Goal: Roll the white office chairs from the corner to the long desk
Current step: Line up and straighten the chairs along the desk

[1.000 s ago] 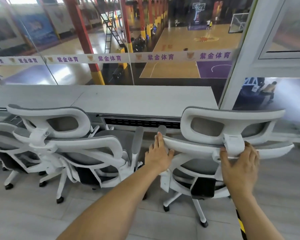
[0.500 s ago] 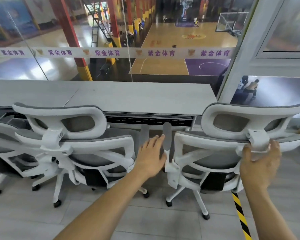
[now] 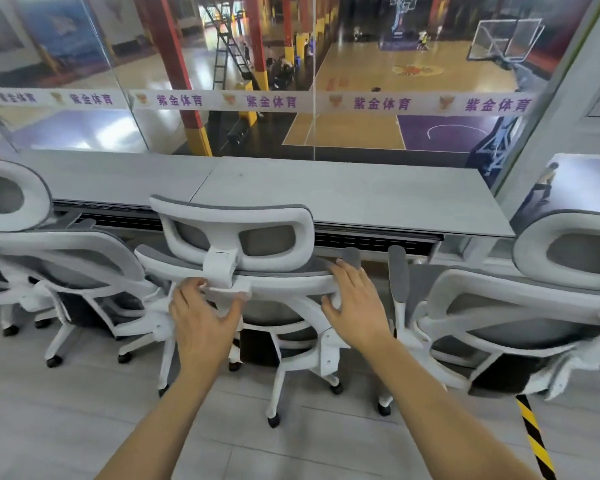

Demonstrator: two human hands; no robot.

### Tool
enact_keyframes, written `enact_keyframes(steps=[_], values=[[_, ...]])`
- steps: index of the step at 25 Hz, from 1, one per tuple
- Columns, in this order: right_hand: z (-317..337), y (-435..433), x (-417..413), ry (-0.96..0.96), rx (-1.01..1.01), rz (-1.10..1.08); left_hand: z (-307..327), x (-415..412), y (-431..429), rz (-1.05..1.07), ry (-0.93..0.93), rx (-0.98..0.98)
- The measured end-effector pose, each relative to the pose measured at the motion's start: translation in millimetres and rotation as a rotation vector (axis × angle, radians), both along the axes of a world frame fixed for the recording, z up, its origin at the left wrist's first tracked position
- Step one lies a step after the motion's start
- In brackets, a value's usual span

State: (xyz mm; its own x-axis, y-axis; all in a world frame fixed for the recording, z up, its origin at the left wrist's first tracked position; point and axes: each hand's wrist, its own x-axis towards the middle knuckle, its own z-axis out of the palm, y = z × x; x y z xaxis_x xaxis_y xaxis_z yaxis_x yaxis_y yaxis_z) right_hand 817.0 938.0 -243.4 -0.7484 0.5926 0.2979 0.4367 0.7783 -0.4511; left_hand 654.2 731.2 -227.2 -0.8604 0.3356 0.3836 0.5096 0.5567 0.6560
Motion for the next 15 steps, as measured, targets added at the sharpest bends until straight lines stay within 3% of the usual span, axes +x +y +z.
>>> enact_keyframes(steps=[2, 6, 15], values=[[0, -3, -21, -0.047, 0.05, 0.029, 4, -27, -7, -0.01, -0.147, -0.045], [3, 4, -30, -0.123, 0.116, 0.031, -5, -63, -10, -0.186, -0.165, -0.252], [1, 30, -4, -0.146, 0.075, -0.023, -6, -31, 27, -0.252, -0.222, -0.179]])
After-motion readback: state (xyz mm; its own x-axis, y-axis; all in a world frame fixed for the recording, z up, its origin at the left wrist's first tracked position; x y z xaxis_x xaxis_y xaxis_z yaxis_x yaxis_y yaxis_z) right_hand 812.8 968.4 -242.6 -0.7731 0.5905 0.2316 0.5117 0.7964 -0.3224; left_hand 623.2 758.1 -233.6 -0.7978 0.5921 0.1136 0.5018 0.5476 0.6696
